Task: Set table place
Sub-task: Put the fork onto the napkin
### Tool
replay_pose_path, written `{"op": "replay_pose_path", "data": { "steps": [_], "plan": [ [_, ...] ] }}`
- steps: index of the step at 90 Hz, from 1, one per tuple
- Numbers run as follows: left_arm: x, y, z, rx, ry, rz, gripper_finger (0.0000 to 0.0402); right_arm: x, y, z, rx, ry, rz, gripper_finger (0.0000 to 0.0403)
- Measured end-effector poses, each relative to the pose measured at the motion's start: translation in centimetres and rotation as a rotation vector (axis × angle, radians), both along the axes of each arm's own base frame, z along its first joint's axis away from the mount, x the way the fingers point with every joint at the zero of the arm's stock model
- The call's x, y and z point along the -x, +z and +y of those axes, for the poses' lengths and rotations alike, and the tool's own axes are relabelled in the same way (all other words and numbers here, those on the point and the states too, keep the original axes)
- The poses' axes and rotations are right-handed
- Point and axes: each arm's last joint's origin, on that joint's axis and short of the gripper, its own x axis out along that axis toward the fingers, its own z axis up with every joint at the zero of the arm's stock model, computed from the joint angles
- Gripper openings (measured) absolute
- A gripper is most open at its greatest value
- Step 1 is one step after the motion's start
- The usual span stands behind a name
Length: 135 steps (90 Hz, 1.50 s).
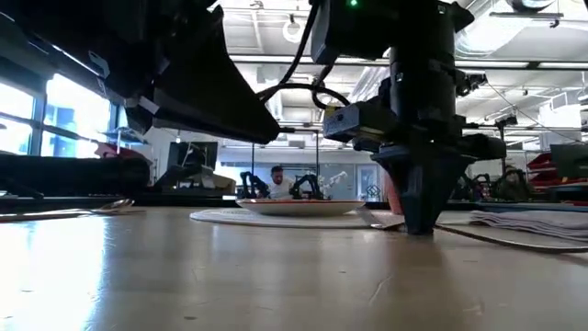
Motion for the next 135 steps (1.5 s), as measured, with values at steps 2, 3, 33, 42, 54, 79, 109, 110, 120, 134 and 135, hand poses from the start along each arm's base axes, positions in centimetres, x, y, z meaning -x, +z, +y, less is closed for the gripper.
{"op": "replay_pose_path", "data": {
  "steps": [2, 3, 33, 42, 54, 79, 109, 110, 120, 134, 135],
  "plan": [
    [0.0, 0.0, 0.0, 0.000, 0.000, 0.000, 0.0036, 0.0, 0.0, 0.0, 0.002, 0.001, -0.001, 0.0005],
    [0.0, 0.0, 0.0, 0.000, 0.000, 0.000, 0.0036, 0.0, 0.0, 0.1, 0.002, 0.002, -0.001, 0.0005],
    [0.0, 0.0, 0.0, 0.004, -0.003, 0.000, 0.0036, 1.3, 4.1, 1.4, -0.039, 0.048, -0.093, 0.0001],
    [0.0, 0.0, 0.0, 0.004, -0.004, 0.000, 0.0036, 2.5, 6.0, 1.9, -0.034, 0.055, -0.106, 0.0001],
    [0.0, 0.0, 0.0, 0.004, -0.004, 0.000, 0.0036, 5.5, 8.7, 1.9, 0.032, 0.013, -0.054, 0.0000],
    [0.0, 0.0, 0.0, 0.004, -0.003, 0.000, 0.0036, 13.4, 8.7, -0.1, 0.098, -0.270, -0.068, 0.0000],
    [0.0, 0.0, 0.0, 0.004, -0.003, 0.000, 0.0036, 16.6, 2.4, -1.6, 0.031, -0.444, -0.143, 0.0000],
    [0.0, 0.0, 0.0, 0.004, -0.003, 0.000, 0.0036, 16.7, 2.3, -1.6, 0.033, -0.446, -0.140, 0.0000],
    [0.0, 0.0, 0.0, 0.009, -0.008, 0.003, 0.0036, 17.0, 1.9, -1.7, 0.029, -0.450, -0.114, 0.0000],
    [0.0, 0.0, 0.0, 0.015, -0.013, 0.007, 0.0036, 17.3, 1.9, -1.8, 0.038, -0.464, -0.083, 0.0000],
    [0.0, 0.0, 0.0, 0.015, -0.013, 0.007, 0.0036, 17.3, 1.9, -1.9, 0.040, -0.464, -0.080, 0.0000]
  ]
}}
